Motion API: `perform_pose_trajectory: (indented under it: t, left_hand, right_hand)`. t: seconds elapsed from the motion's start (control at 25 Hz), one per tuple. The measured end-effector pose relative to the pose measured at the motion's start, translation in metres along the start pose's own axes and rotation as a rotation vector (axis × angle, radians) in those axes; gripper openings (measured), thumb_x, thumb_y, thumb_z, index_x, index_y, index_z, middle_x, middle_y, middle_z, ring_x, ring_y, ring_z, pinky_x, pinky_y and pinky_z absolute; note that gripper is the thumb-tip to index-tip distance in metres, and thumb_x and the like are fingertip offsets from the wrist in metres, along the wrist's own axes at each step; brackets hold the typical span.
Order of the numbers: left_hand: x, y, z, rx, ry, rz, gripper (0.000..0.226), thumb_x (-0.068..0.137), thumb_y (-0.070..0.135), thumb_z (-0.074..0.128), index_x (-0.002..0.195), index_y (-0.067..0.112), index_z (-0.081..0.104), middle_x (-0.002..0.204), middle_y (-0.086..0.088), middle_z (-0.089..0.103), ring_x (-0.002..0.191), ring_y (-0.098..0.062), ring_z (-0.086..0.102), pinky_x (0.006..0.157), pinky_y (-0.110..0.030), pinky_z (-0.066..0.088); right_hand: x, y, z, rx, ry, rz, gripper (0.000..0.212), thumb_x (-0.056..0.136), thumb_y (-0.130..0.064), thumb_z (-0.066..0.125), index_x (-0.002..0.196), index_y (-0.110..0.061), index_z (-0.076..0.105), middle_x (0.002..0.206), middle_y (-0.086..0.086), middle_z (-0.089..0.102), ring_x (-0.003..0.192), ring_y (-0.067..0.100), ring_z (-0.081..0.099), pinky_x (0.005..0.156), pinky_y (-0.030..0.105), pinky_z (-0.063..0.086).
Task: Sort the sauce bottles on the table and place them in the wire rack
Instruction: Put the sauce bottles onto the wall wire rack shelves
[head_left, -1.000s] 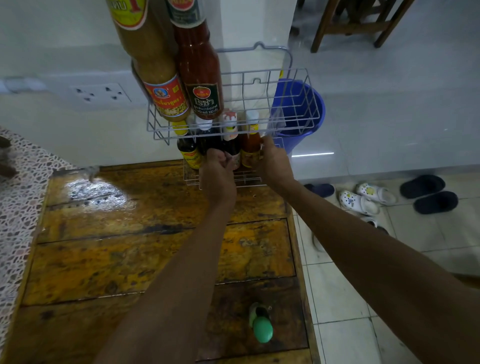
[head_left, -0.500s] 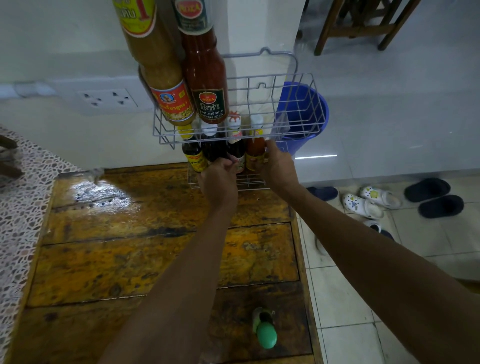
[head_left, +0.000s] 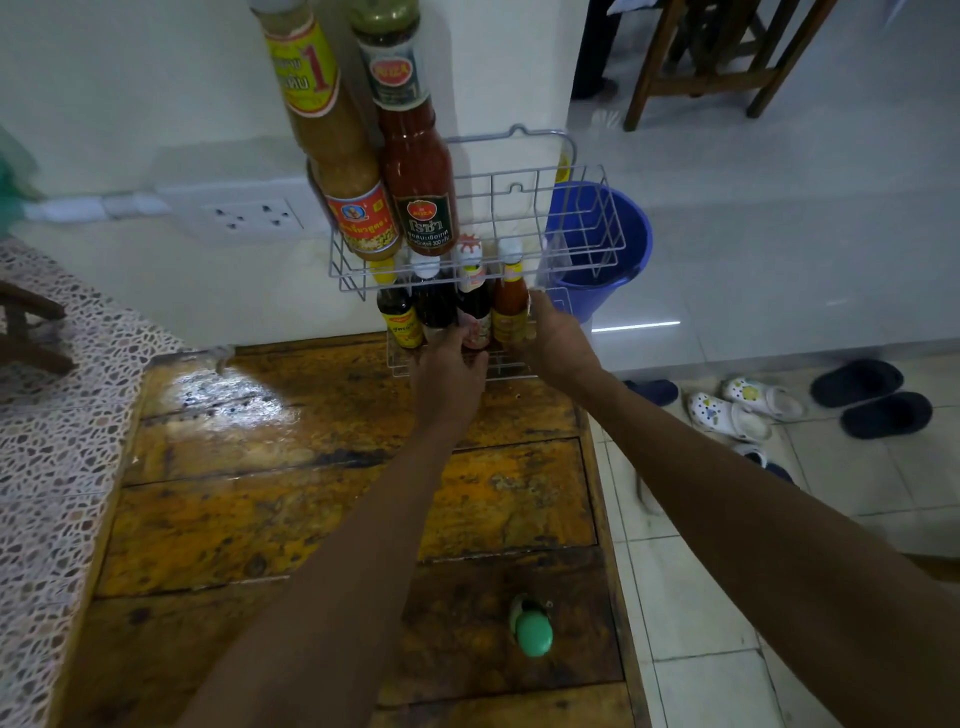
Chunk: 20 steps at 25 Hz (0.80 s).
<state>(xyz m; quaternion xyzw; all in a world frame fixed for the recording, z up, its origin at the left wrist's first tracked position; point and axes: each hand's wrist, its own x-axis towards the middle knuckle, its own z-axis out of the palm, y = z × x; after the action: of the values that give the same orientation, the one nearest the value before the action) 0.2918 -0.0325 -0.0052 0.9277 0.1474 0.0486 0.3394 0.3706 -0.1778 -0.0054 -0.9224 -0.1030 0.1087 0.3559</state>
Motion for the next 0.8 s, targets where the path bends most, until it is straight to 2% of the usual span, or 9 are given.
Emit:
perform_pose_trajectory:
  t: [0.12,0.2,0.32,0.4,0.48,0.56,0.68,0.8]
  left_hand:
    - [-0.049,-0.009,-0.02,0.086,-0.008,0.094,0.046,0.101,0.033,0.063,0.145,0.017,0.056,0.147,-0.004,0.057,0.138,-0.025,0.049,0.117,-0.05,0.034]
    - [-0.103,-0.027,-0.028,0.089,-0.071,0.091,0.05,0.103,0.036,0.059,0.15,0.019,0.05,0.154,-0.002,0.05,0.144,-0.022,0.044,0.119,-0.051,0.033]
    - [-0.194,-0.067,-0.025,0.177,-0.284,0.057,0.065,0.104,0.05,0.051,0.162,0.027,0.03,0.169,0.004,0.028,0.155,-0.021,0.028,0.126,-0.052,0.026]
    - [-0.238,-0.09,-0.013,0.253,-0.411,0.034,0.071,0.104,0.058,0.045,0.164,0.034,0.016,0.173,0.01,0.009,0.159,-0.019,0.015,0.128,-0.051,0.019]
    - [-0.264,-0.105,-0.001,0.319,-0.504,0.018,0.076,0.102,0.063,0.042,0.165,0.037,0.008,0.172,0.014,-0.01,0.162,-0.018,0.001,0.127,-0.051,0.016]
    - [-0.276,-0.112,0.007,0.394,-0.531,0.046,0.077,0.101,0.066,0.04,0.165,0.036,0.008,0.17,0.013,-0.021,0.161,-0.017,-0.012,0.127,-0.051,0.014]
    - [-0.279,-0.116,0.01,0.429,-0.524,0.058,0.077,0.101,0.067,0.037,0.165,0.035,0.01,0.171,0.01,-0.021,0.159,-0.017,-0.016,0.128,-0.05,0.014]
    - [-0.275,-0.114,0.011,0.431,-0.523,0.055,0.076,0.1,0.067,0.038,0.164,0.034,0.015,0.174,0.007,-0.014,0.161,-0.02,-0.009,0.127,-0.05,0.016]
  right_hand:
    - [-0.054,-0.007,-0.017,0.003,0.129,-0.119,0.051,0.093,-0.023,0.068,0.139,-0.019,0.047,0.129,0.007,0.062,0.112,0.022,0.062,0.09,0.041,0.056]
    - [-0.11,-0.003,-0.024,0.057,0.139,-0.137,0.043,0.096,-0.025,0.061,0.137,-0.029,0.047,0.13,-0.001,0.059,0.11,0.015,0.062,0.086,0.037,0.058]
    - [-0.21,0.018,-0.021,0.02,-0.02,-0.124,0.05,0.097,-0.026,0.06,0.142,-0.035,0.041,0.133,-0.003,0.057,0.108,0.013,0.063,0.084,0.036,0.059]
    - [-0.268,0.032,-0.011,0.013,-0.175,-0.085,0.071,0.092,-0.025,0.067,0.151,-0.04,0.03,0.141,-0.005,0.051,0.116,0.009,0.058,0.091,0.031,0.057]
    - [-0.308,0.038,0.008,0.018,-0.273,-0.043,0.087,0.086,-0.032,0.076,0.155,-0.041,0.023,0.15,-0.009,0.042,0.127,0.004,0.049,0.1,0.021,0.048]
    - [-0.329,0.033,0.029,0.039,-0.273,-0.014,0.082,0.086,-0.042,0.077,0.154,-0.039,0.03,0.15,-0.014,0.041,0.132,0.003,0.043,0.106,0.018,0.04]
    - [-0.337,0.019,0.055,0.036,-0.144,0.021,0.063,0.091,-0.042,0.072,0.147,-0.034,0.044,0.145,-0.014,0.05,0.13,0.004,0.049,0.104,0.011,0.036]
    - [-0.332,0.015,0.064,0.03,-0.061,0.097,0.059,0.092,-0.044,0.07,0.145,-0.029,0.05,0.141,-0.013,0.056,0.126,0.004,0.054,0.1,0.009,0.038]
